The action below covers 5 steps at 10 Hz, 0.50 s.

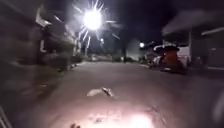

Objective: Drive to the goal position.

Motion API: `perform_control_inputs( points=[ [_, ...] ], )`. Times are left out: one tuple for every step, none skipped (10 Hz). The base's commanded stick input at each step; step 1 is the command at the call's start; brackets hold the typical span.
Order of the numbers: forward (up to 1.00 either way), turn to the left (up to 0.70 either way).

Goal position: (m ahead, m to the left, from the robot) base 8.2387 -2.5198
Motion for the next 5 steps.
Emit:
perform_control_inputs(
  points=[
    [1.0,0.0],
    [1.0,0.0],
    [1.0,0.0],
    [1.0,0.0],
    [1.0,0.0]
  ],
)
